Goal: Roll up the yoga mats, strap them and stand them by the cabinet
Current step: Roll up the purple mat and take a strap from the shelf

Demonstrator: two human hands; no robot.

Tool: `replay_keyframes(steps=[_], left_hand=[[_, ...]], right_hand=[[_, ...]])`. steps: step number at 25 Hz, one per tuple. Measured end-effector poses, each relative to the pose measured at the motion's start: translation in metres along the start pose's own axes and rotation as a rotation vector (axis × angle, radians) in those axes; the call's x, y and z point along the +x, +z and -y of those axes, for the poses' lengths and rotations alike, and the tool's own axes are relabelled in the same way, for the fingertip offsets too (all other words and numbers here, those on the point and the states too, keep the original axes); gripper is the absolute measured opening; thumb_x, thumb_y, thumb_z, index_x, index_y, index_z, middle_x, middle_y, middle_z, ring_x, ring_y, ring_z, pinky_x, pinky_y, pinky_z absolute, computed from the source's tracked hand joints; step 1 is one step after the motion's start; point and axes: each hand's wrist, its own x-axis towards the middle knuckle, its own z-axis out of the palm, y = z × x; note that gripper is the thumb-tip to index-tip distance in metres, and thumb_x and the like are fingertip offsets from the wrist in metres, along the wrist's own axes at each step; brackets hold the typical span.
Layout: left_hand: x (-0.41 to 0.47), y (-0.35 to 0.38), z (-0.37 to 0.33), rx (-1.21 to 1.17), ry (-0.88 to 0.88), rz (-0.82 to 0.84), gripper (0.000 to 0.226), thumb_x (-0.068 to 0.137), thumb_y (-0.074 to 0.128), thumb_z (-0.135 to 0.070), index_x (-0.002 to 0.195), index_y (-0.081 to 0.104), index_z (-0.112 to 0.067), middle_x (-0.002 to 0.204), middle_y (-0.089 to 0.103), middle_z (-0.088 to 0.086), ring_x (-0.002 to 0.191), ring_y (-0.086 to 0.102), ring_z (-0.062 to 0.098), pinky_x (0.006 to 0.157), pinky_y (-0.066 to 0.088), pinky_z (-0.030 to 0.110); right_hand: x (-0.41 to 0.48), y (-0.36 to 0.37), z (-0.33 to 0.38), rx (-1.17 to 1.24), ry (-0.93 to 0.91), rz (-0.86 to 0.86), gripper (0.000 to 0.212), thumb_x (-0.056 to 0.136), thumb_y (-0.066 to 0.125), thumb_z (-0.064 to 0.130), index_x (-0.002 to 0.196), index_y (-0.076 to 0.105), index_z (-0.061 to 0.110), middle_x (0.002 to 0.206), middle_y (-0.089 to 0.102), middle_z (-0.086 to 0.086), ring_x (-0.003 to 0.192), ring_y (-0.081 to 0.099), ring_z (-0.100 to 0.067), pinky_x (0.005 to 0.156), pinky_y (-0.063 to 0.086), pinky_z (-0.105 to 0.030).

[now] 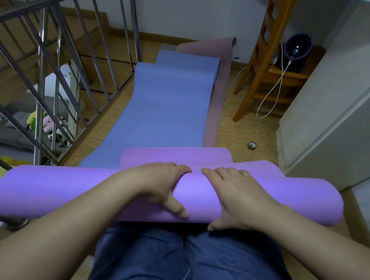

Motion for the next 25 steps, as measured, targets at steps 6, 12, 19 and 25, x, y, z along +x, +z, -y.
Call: replay_keyframes(steps=[6, 12, 19, 25], left_hand=[[-0.012, 0.029, -0.011, 0.377, -0.102, -0.281, 0.109, 0.068, 0.066, -0.064, 0.149, 0.002, -0.030, 0.145, 0.031, 0.002, 0.130, 0.037, 0.029, 0.109, 0.026, 0.052], [-0.026, -0.023, -0.001, 0.200, -0.010, -0.315, 0.098, 0.062, 0.069, -0.066, 0.141, 0.019, -0.037, 0.127, 0.050, -0.001, 0.114, 0.053, 0.025, 0.090, 0.046, 0.039], [-0.043, -0.015, -0.016, 0.084, 0.095, -0.073, 0.091, 0.057, 0.077, -0.063, 0.132, 0.033, -0.037, 0.123, 0.057, -0.002, 0.109, 0.056, 0.022, 0.090, 0.048, 0.036], [-0.022, 0.001, -0.017, 0.015, 0.025, 0.144, 0.091, 0.061, 0.078, -0.061, 0.136, 0.031, -0.037, 0.127, 0.057, -0.002, 0.110, 0.056, 0.024, 0.094, 0.046, 0.036]], right_hand=[[0.036, -0.019, -0.020, 0.156, -0.031, 0.210, 0.107, 0.053, 0.081, 0.063, 0.139, 0.031, 0.022, 0.129, 0.054, -0.004, 0.113, 0.053, -0.026, 0.093, 0.046, -0.038], [0.041, -0.084, -0.024, 0.230, -0.060, 0.303, 0.086, 0.056, 0.083, 0.056, 0.128, 0.044, 0.031, 0.118, 0.057, 0.008, 0.105, 0.055, -0.016, 0.090, 0.049, -0.033], [0.010, -0.072, -0.011, 0.275, -0.081, 0.493, 0.076, 0.060, 0.083, 0.055, 0.124, 0.048, 0.032, 0.119, 0.058, 0.012, 0.106, 0.056, -0.012, 0.097, 0.046, -0.031], [-0.008, -0.041, -0.009, 0.300, -0.028, 0.393, 0.100, 0.063, 0.080, 0.056, 0.144, 0.027, 0.030, 0.138, 0.048, 0.005, 0.121, 0.048, -0.016, 0.103, 0.040, -0.033]])
